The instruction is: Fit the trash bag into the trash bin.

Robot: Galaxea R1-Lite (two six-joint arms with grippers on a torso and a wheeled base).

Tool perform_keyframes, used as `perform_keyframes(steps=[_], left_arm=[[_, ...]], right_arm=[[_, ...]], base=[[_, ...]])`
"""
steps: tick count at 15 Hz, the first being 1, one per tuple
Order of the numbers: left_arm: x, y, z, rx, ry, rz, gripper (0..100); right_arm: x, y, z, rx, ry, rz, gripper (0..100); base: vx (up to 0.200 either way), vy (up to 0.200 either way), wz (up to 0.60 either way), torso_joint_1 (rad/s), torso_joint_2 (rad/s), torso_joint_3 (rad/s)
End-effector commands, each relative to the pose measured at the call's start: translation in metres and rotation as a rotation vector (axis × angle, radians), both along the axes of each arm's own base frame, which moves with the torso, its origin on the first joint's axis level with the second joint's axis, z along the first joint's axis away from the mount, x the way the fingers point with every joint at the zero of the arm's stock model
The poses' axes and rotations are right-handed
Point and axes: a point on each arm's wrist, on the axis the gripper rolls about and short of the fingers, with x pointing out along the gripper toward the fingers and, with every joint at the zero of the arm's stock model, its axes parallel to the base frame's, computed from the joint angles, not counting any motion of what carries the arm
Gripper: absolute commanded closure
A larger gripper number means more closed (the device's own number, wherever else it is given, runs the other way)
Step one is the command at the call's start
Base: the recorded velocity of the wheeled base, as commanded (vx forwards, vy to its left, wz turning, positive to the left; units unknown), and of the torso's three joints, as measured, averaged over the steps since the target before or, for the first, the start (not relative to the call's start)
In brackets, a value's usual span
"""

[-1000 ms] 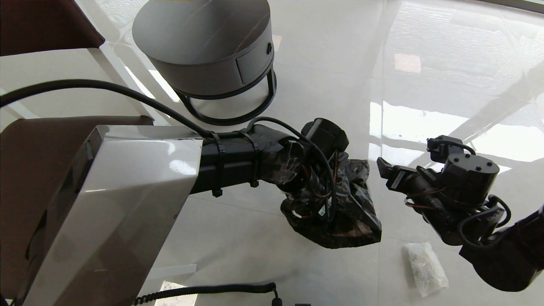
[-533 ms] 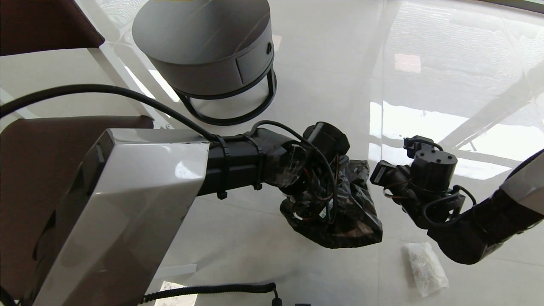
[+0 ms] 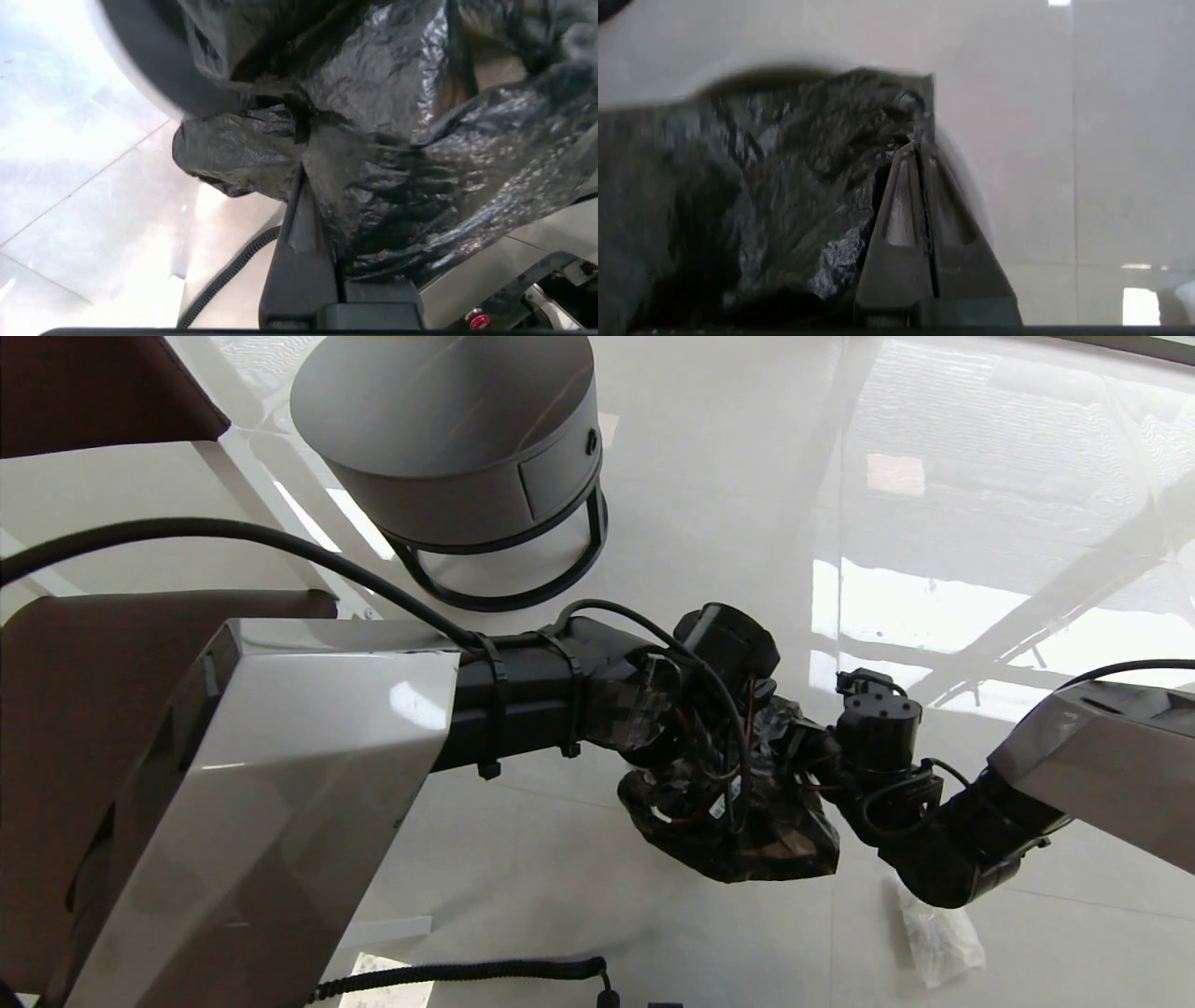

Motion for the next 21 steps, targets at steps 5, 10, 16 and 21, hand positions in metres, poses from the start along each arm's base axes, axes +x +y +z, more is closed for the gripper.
perform_keyframes(steps=[5,10,16,21], left_arm=[[-0.002,0.003,0.009,-0.014,-0.012,0.001,100],[0.003,-0.002,-0.01,0.017,0.01,0.005,100],[0.002,0.0,-0.003,0.009,-0.004,0.008,100],[0.021,0.0,-0.022,-0.006,-0.006,0.044,100]], right_arm=[[-0.013,0.021,-0.017,-0.016,0.053,0.06,100],[-0.014,0.016,-0.035,-0.035,0.09,0.048,100],[-0.034,-0.01,0.035,0.005,-0.051,0.016,100],[-0.083,-0.027,0.047,-0.077,-0.082,0.043,100]], base=[[0.0,0.0,0.0,0.0,0.0,0.0],[0.0,0.0,0.0,0.0,0.0,0.0],[0.0,0.0,0.0,0.0,0.0,0.0],[0.0,0.0,0.0,0.0,0.0,0.0]])
